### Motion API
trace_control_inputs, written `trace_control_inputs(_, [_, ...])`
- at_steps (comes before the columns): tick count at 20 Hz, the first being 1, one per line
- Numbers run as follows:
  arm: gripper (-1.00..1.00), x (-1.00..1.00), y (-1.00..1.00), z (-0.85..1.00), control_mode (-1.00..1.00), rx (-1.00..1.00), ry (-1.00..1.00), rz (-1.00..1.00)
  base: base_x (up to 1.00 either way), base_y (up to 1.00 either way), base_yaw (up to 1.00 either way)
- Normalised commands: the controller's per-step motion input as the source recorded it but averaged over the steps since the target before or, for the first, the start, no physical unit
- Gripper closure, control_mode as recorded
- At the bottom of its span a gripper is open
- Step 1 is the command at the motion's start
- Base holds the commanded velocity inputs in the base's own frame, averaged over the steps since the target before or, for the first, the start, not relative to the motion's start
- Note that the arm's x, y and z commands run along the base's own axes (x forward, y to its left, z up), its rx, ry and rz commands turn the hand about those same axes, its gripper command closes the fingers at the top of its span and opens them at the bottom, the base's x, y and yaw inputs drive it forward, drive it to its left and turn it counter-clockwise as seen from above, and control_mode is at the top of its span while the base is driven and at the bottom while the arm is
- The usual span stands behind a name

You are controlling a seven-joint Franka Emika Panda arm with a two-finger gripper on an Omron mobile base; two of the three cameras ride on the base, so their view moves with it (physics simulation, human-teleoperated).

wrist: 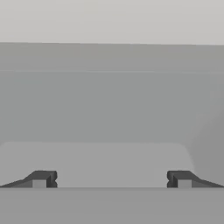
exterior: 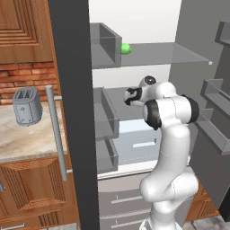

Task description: Move the corn and sushi from the second highest shelf to the top shelf to make space. Then, place the pitcher from the counter on the cleared second highest shelf.

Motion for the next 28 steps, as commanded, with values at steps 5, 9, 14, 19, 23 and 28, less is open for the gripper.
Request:
trace_control_inputs(5, [-1.0,-0.05,0.0,-0.53,-1.0,0.0,0.0,0.02,0.0,0.0,0.0])
trace_control_inputs(9, [-1.0,-0.35,0.0,-0.46,-1.0,0.0,0.0,0.0,0.0,0.0,0.0])
trace_control_inputs(14, [-1.0,-0.48,0.0,-0.4,-1.0,0.0,0.0,0.0,0.0,0.0,0.0])
trace_control_inputs(19, [-1.0,-0.44,0.0,-0.33,-1.0,0.0,0.0,0.0,0.0,0.0,0.0])
trace_control_inputs(23, [-1.0,-0.35,0.0,-0.36,-1.0,0.0,0.0,0.0,0.0,0.0,0.0])
trace_control_inputs(28, [1.0,-0.03,0.0,-0.29,-1.0,0.0,0.0,0.02,0.0,0.0,0.0])
